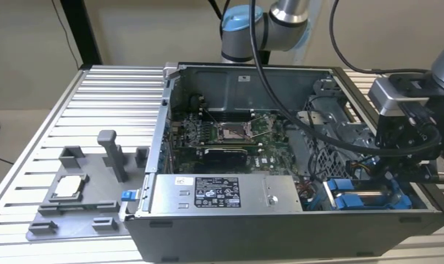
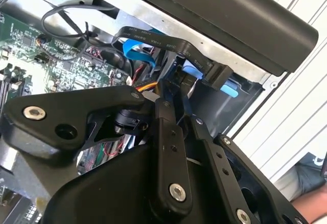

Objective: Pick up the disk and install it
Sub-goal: 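Insert the first disk wire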

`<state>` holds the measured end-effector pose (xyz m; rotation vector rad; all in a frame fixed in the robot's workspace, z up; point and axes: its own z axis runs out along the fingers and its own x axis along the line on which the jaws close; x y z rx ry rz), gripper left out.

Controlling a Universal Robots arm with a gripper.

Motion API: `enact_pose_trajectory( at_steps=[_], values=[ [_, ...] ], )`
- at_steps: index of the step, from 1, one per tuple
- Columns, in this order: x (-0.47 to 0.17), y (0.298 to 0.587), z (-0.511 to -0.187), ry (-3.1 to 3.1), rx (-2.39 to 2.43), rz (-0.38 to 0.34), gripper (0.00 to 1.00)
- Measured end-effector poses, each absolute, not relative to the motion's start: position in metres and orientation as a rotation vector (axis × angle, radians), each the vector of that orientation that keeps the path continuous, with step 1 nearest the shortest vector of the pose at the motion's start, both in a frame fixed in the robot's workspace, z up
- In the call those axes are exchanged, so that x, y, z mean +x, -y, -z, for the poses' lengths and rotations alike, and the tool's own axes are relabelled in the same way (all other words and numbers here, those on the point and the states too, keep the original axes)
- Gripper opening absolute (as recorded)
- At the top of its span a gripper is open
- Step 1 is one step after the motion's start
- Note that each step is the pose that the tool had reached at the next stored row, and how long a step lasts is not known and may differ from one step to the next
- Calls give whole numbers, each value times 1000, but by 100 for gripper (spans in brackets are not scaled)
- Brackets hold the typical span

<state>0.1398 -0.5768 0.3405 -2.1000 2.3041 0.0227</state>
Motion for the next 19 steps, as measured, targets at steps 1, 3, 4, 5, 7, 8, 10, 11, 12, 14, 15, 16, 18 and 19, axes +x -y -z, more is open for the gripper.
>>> enact_pose_trajectory(
  at_steps=[1,3,4,5,7,8,10,11,12,14,15,16,18,19],
  values=[
    [140,577,-340,-2306,-2102,-19,0],
    [140,576,-338,-2309,-2105,-10,0],
    [140,576,-336,-2311,-2107,-5,0],
    [140,576,-335,-2314,-2109,-1,0],
    [140,576,-333,-2317,-2112,8,0],
    [140,576,-332,-2318,-2113,10,0],
    [140,576,-331,-2318,-2113,11,0],
    [140,576,-330,-2318,-2113,12,0],
    [140,576,-330,-2318,-2113,12,0],
    [140,576,-330,-2318,-2113,11,0],
    [140,576,-329,-2318,-2113,11,0],
    [140,576,-329,-2318,-2112,10,0],
    [140,576,-328,-2317,-2112,10,0],
    [140,576,-329,-2317,-2112,9,100]
  ],
)
